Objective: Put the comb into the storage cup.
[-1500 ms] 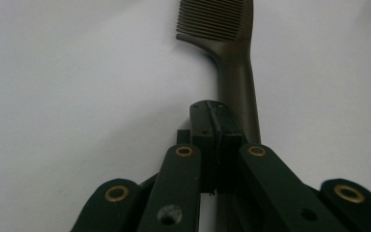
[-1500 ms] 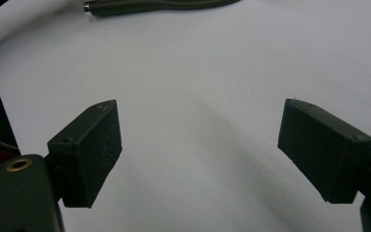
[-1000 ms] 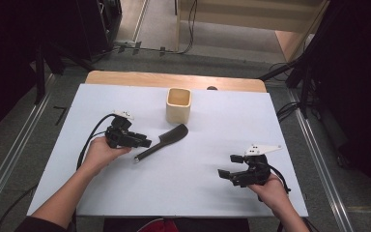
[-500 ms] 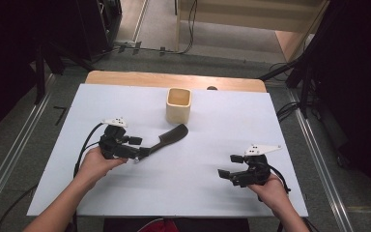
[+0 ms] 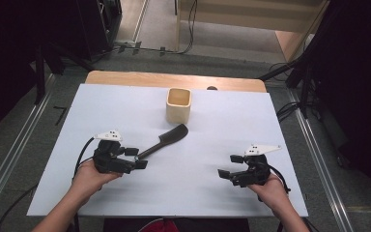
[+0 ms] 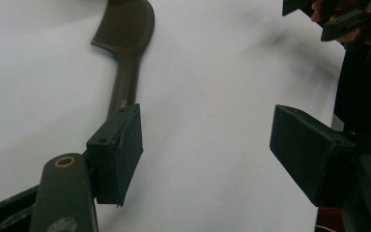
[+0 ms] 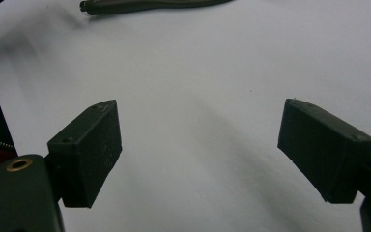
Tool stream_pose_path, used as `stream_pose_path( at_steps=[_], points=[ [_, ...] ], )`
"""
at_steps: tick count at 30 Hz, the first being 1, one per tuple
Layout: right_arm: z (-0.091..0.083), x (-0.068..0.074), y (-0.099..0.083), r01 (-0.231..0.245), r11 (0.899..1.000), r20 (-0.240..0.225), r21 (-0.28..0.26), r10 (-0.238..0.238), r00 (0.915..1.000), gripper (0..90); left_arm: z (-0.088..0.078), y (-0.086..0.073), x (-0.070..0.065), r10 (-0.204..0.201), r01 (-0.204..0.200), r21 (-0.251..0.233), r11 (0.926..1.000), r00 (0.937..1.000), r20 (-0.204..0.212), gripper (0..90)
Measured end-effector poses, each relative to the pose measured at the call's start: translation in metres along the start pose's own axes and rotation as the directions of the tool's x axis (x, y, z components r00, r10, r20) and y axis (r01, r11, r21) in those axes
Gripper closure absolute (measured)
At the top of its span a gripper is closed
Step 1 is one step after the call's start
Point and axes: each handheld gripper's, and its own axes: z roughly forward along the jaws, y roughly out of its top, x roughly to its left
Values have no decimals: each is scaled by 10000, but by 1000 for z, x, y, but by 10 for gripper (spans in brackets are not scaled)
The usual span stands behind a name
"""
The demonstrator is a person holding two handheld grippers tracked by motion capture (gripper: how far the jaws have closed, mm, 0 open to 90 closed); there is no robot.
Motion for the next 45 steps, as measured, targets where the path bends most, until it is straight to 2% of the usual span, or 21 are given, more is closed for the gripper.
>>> stream_pose_path(
  at_steps=[5, 9, 12, 14, 16, 17, 18, 20, 23, 27, 31, 33, 35, 36, 38, 39, 40, 41, 43, 45],
  points=[
    [0, 0, 0, -22, 10000, 13, 11, 22, 10000, 138, 0, -6, -4, 41, -42, -91, 9999, 10000, -40, 259],
    [0, 0, 0, -19, 10000, -2, 2, 19, 10000, 138, -1, -10, -7, 34, -34, 90, 10000, 10000, -7, 259],
    [-1, 0, 0, -56, 10000, 5, -37, 56, 10000, 138, -5, -15, -9, 263, -264, -8, 9997, 9996, -127, 259],
    [-1, 0, 0, -57, 10000, -4, -23, 57, 10000, 138, -7, -17, -9, 270, -271, -66, 9996, 9995, -162, 259],
    [0, 0, 0, -48, 10000, 0, -32, 48, 10000, 138, -9, -20, -9, 110, -113, -156, 9998, 9998, -164, 261],
    [0, 0, 0, -48, 10000, 0, -32, 48, 10000, 138, -10, -21, -9, -55, 53, -102, 9999, 9997, -227, 261],
    [0, 0, 0, -23, 10000, -8, -8, 23, 10000, 138, -13, -23, -10, -388, 383, -174, 9991, 9987, -334, 263],
    [0, 0, 0, -8, 10000, -41, -13, 8, 10000, 138, -13, -24, -10, -421, 415, -180, 9990, 9986, -329, 278],
    [0, 1, 0, 14, 10000, -26, -17, -14, 10000, 138, -14, -24, -9, -326, 323, -86, 9994, 9986, -405, 295],
    [0, 0, 0, -1, 10000, -49, -12, 1, 10000, 138, -16, -24, -9, -155, 143, -202, 9997, 9983, -570, 303],
    [-1, 0, 0, -3, 10000, -32, -28, 3, 10000, 138, -16, -25, -8, -203, 196, -210, 9996, 9991, -369, 351],
    [-1, 0, 0, -12, 10000, -33, -21, 12, 10000, 138, -15, -25, -9, -14, 10, -83, 10000, 9990, -440, 349],
    [0, 0, 0, -20, 10000, -22, -16, 20, 10000, 138, -14, -25, -11, 348, -355, -93, 9993, 9975, -614, 348],
    [0, 0, 0, -20, 10000, -22, -16, 20, 10000, 138, -14, -24, -11, 385, -393, -133, 9991, 9975, -590, 348],
    [0, 0, 0, -9, 10000, -20, -24, 9, 10000, 138, -14, -23, -10, 243, -244, -21, 9997, 9981, -561, 347],
    [-1, 0, 0, -16, 10000, -7, -14, 16, 10000, 138, -14, -22, -10, 113, -108, 97, 9999, 9987, -492, 309],
    [-1, 0, 0, -16, 10000, -7, -14, 16, 10000, 138, -13, -21, -10, 19, -9, 198, 9998, 9987, -507, 309],
    [-1, 0, 0, -22, 10000, -10, -30, 22, 10000, 138, -12, -19, -10, 44, -27, 337, 9994, 9987, -501, 270],
    [-1, 0, 0, 0, 10000, -6, -34, 0, 10000, 138, -11, -16, -11, 198, -181, 372, 9991, 9987, -461, 216],
    [-1, 0, 0, -5, 10000, -2, -29, 5, 10000, 138, -12, -11, -12, 381, -376, 188, 9991, 9990, -249, 199]
  ],
)
